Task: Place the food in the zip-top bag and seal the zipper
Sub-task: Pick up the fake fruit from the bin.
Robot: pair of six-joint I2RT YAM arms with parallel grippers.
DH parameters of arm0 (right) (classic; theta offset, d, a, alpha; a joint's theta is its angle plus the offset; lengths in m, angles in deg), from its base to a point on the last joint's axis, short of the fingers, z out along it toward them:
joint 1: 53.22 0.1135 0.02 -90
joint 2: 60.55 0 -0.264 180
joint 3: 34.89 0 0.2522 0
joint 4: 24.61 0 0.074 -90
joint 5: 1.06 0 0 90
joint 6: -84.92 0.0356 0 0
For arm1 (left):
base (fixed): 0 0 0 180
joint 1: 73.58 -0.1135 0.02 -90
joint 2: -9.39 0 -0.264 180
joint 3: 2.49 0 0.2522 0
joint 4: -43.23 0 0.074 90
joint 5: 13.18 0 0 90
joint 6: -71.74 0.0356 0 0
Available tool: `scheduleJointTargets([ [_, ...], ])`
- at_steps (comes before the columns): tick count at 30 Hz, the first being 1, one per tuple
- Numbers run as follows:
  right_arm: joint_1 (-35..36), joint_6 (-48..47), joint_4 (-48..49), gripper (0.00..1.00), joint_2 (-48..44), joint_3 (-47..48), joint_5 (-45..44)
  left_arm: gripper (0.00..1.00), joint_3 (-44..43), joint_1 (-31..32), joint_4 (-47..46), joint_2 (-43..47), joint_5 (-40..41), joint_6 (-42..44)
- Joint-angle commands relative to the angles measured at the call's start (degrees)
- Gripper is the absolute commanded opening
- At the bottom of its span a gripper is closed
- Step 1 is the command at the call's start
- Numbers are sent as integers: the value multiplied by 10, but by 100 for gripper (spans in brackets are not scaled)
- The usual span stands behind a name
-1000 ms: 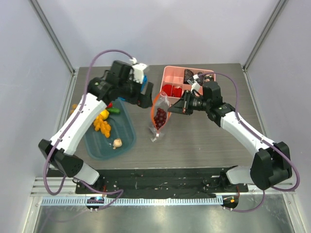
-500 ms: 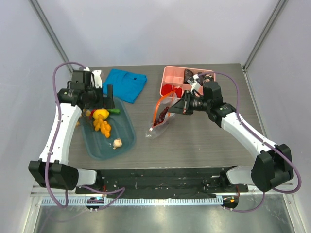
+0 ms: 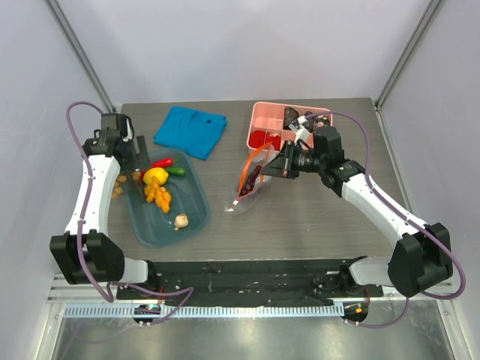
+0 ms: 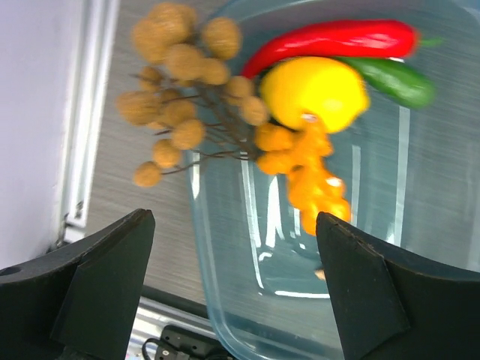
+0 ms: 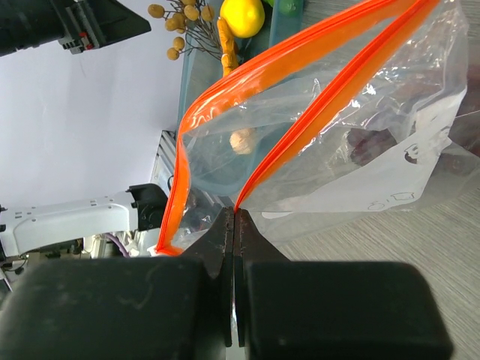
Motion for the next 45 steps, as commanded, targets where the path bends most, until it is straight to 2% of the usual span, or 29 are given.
scheduleJointTargets([
  [1,3,-19,6,1,-22,8,-5,93,10,-50,-49,-14,80,-31],
  [5,3,-20,6,1,-22,8,-6,94,12,-68,-62,-40,77,-29],
  [9,3,-19,9,1,-19,7,-5,100,9,-85,-92,-74,72,-27],
  [19,3,-22,6,1,-17,7,-8,99,-21,-133,-132,-148,-46,-51],
  [22,3,-21,6,1,-14,9,-7,90,-15,-136,-148,-145,-75,-51],
  [24,3,-22,6,1,-14,10,-8,79,-15,-140,-153,-140,-100,-55],
  [26,3,-22,6,1,-13,10,-8,56,-14,-147,-154,-128,-139,-55],
  [28,3,-22,7,1,-12,10,-10,37,-15,-150,-153,-122,-150,-56],
  [30,3,-22,10,1,-10,10,-10,24,-19,-152,-143,-117,-163,-55],
  [31,3,-21,10,1,-8,13,-10,13,-24,-152,-140,-116,-166,-55],
  [33,3,-21,11,1,-8,15,-10,3,-34,-153,-132,-112,-169,-53],
  [34,3,-22,10,1,-7,17,-9,0,-37,-154,-124,-109,-173,-52],
  [39,3,-27,4,1,-8,19,-10,0,-65,-152,-112,-53,-217,-52],
  [45,3,-28,2,1,-7,18,0,0,-111,-114,-123,19,-258,-37],
])
